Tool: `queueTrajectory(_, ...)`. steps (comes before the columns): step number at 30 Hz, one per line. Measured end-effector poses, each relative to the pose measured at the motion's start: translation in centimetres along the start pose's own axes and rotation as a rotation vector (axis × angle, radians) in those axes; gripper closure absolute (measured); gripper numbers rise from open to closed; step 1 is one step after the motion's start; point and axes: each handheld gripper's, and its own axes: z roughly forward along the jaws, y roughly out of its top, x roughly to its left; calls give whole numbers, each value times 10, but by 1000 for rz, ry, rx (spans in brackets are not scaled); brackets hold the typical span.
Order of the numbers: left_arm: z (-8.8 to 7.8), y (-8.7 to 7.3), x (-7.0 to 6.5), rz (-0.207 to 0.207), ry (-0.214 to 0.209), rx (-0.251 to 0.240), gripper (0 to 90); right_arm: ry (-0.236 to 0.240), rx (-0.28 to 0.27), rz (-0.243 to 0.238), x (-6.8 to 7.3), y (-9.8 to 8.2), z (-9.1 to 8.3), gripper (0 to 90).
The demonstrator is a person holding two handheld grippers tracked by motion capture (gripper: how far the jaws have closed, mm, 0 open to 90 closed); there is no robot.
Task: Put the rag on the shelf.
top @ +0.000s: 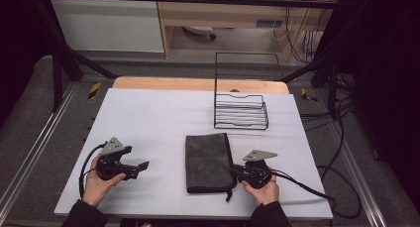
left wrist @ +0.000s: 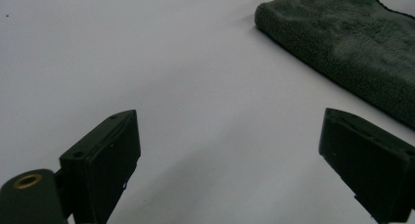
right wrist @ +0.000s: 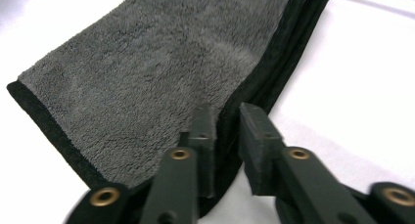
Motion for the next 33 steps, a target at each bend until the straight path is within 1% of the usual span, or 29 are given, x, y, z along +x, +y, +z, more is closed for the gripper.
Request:
queueTrajectory(2, 1, 6, -3, -5, -9, -3, 53, 2, -15, -13, -2, 2, -3, 676)
queueTrajectory(4, 3, 12, -8, 2, -4, 0, 44, -6, -56, -25, -4, 5, -6, 594)
queueTrajectory(5, 4, 15, -10, 6, 4, 2, 43, 0, -67, -18, -6, 7, -8, 549)
queueTrajectory(7, 8, 21, -14, 18, 3, 6, 38, 10, -87, 2, -10, 10, -10, 446)
queueTrajectory(8, 11, 24, -15, 18, -1, 6, 36, 2, -92, 12, -12, 10, -11, 416)
queueTrajectory(9, 13, 27, -16, 16, 0, 7, 35, -7, -100, 7, -14, 11, -13, 381)
queueTrajectory(10, 16, 30, -18, 13, 5, 6, 37, -13, -105, 12, -16, 10, -13, 336)
queueTrajectory(12, 22, 36, -20, 13, 6, 10, 46, -17, -110, 26, -21, 9, -15, 291)
queueTrajectory(13, 26, 38, -22, 13, 4, 9, 49, -19, -121, 28, -23, 8, -16, 266)
queueTrajectory(14, 29, 41, -23, 9, 3, 5, 51, -17, -127, 43, -24, 7, -16, 234)
queueTrajectory(16, 35, 46, -25, 10, 8, 9, 60, -24, -138, 54, -28, 5, -17, 169)
queueTrajectory(17, 38, 48, -26, 1, 7, 7, 64, -32, -140, 60, -29, 4, -18, 150)
queueTrajectory(21, 48, 55, -30, 0, 10, 11, 74, -30, -140, 72, -33, 1, -20, 90)
queueTrajectory(22, 51, 57, -31, -2, 8, 11, 80, -26, -140, 73, -34, 0, -20, 84)
queueTrajectory(24, 56, 61, -33, -2, 20, 16, 83, -24, -144, 81, -35, -2, -21, 70)
queueTrajectory(28, 68, 66, -36, -14, 20, 24, 96, -26, -137, 75, -36, -4, -21, 51)
queueTrajectory(30, 74, 69, -38, -13, 28, 27, 102, -23, -131, 73, -35, -4, -20, 45)
queueTrajectory(33, 82, 72, -39, -29, 26, 29, 119, -25, -127, 69, -35, -5, -20, 40)
